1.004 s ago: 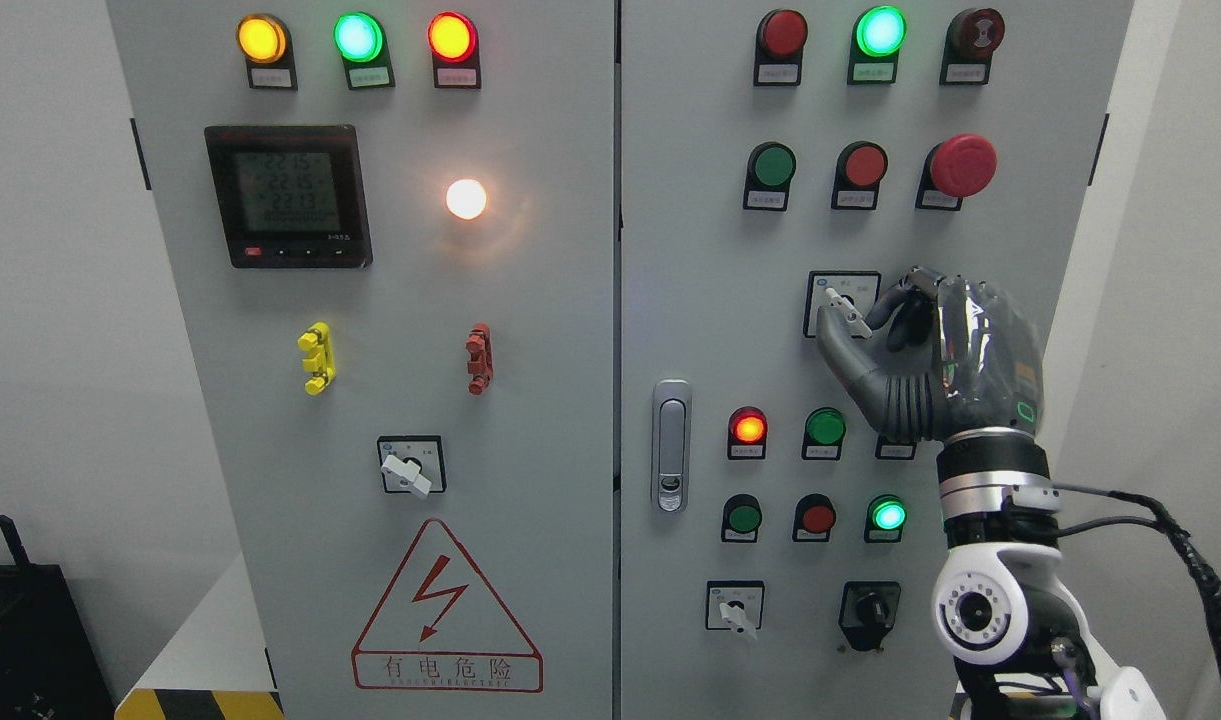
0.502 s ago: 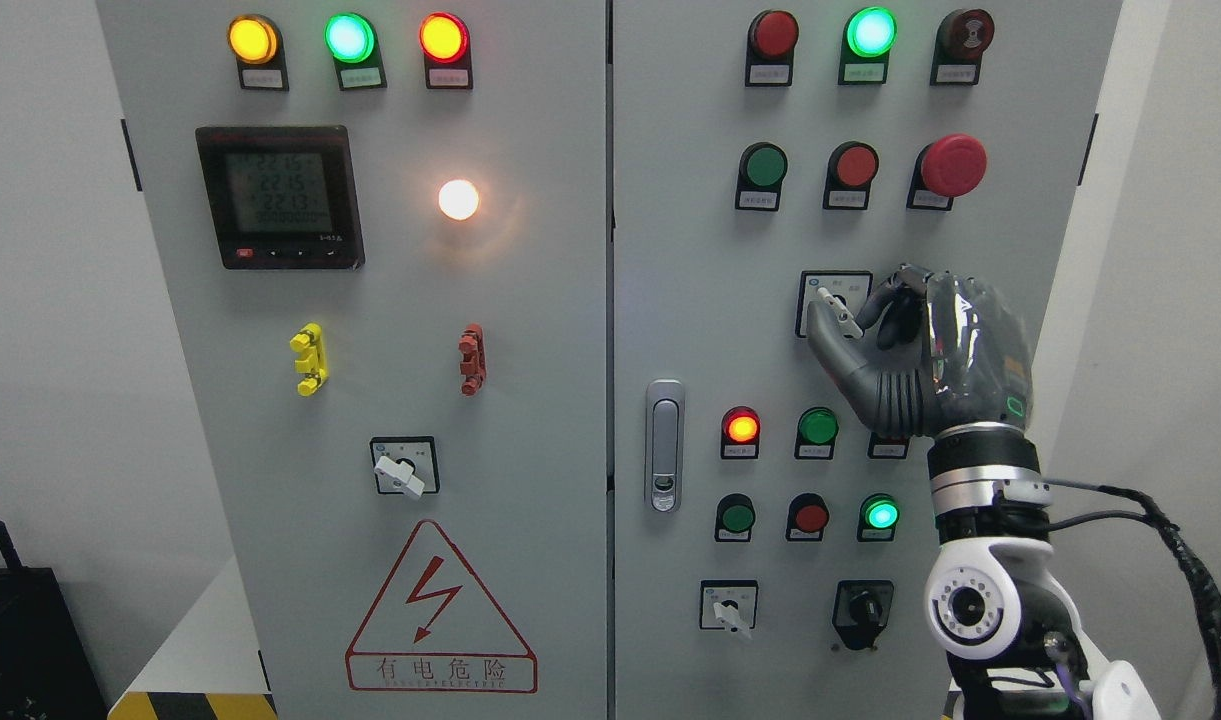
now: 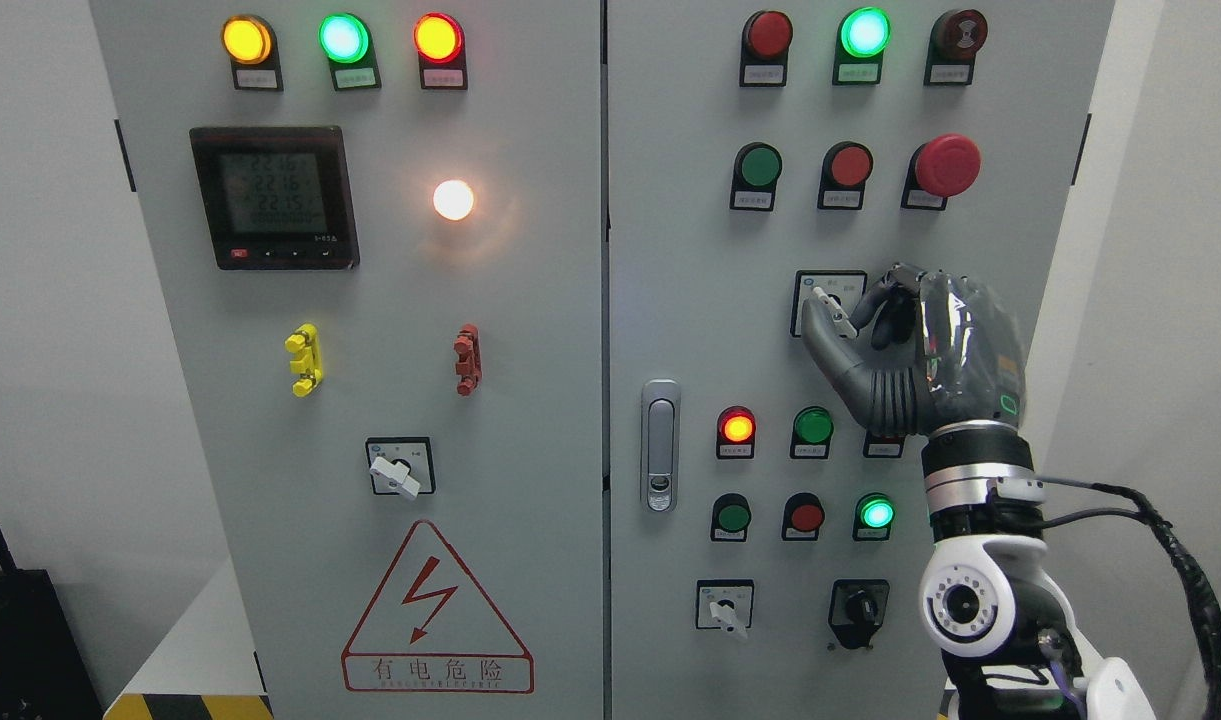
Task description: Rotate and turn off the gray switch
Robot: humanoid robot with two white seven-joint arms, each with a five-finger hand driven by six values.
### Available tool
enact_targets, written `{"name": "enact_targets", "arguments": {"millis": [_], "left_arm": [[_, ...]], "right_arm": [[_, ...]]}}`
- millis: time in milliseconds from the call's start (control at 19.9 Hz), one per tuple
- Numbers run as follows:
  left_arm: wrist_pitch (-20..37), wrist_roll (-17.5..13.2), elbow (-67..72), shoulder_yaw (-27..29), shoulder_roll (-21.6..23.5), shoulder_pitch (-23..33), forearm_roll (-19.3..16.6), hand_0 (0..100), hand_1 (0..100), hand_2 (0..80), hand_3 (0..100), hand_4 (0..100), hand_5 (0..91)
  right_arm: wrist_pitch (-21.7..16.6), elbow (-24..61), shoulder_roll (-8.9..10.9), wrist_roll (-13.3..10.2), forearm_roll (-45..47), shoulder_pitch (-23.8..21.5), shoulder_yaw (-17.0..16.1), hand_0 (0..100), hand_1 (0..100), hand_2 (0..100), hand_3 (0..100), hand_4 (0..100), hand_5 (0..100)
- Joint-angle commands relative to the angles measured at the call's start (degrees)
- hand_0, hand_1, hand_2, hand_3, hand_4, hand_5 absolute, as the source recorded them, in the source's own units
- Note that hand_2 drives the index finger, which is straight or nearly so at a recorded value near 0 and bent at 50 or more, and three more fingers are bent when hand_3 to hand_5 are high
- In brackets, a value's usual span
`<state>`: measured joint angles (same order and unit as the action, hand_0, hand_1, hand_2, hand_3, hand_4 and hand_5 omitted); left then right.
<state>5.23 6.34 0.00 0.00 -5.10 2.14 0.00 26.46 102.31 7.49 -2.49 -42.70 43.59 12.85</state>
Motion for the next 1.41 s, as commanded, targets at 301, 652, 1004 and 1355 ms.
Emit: {"name": "enact_targets", "arguments": {"millis": [301, 652, 1004, 1355], "left_arm": [[-0.05, -0.01, 1.32, 1.85, 0.0, -0.03, -0.44, 12, 39, 0.0, 0, 0, 0.0], [-0.05, -0.1, 1.32, 1.85, 0.0, -0.03, -0.44, 12, 39, 0.0, 0, 0, 0.0], [-0.05, -0.1, 1.32, 1.85, 0.0, -0.03, -0.44, 12, 39, 0.0, 0, 0, 0.0], [-0.05, -0.1, 1.32, 1.85, 0.0, -0.03, -0.44, 12, 39, 0.0, 0, 0, 0.0]], "right_arm": [[-0.09, -0.54, -0.37, 0.11, 0.08, 0.09, 0.59, 45, 35, 71, 91, 86, 100], [-0.09, -0.54, -0.37, 0.11, 0.25, 0.52, 0.68, 46, 34, 73, 93, 87, 100], [-0.09, -0.97, -1.16, 0.11, 0.25, 0.88, 1.03, 48, 30, 74, 95, 87, 100], [-0.09, -0.98, -1.16, 0.11, 0.25, 0.88, 1.03, 50, 28, 74, 96, 88, 100]]}}
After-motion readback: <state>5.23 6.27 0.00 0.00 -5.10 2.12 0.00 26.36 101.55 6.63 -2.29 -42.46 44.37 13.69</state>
